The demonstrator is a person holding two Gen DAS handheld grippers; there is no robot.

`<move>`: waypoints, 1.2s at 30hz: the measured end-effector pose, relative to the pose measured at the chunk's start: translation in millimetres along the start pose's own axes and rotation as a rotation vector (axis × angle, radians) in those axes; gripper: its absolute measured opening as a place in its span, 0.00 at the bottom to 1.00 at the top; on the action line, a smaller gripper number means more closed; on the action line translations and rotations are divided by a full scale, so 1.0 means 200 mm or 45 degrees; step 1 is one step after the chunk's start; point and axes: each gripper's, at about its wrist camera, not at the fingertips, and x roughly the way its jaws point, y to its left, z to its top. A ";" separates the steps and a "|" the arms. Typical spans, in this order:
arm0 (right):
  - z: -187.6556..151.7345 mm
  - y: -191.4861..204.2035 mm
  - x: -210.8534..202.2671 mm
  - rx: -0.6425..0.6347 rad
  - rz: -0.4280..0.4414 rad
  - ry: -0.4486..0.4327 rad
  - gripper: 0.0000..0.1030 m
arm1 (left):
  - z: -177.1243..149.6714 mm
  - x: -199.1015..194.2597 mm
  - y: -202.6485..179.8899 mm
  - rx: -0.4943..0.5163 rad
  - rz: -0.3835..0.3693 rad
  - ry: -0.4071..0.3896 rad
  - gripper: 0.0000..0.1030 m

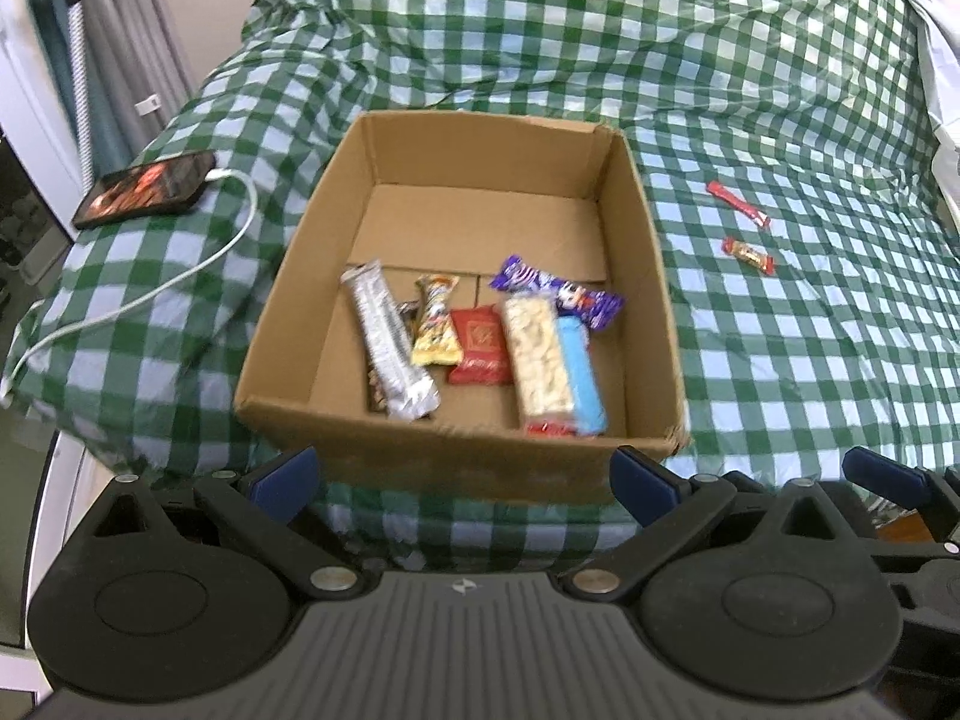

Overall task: Organize snacks
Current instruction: 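Move both tools toward the red stick and small red packet, then grasp the red stick with the left tool while the right tool grasps the small red packet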

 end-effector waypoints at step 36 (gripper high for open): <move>0.60 -1.36 1.19 -0.098 -0.256 -0.073 0.11 | 1.16 0.92 -0.99 0.227 -0.148 0.007 1.00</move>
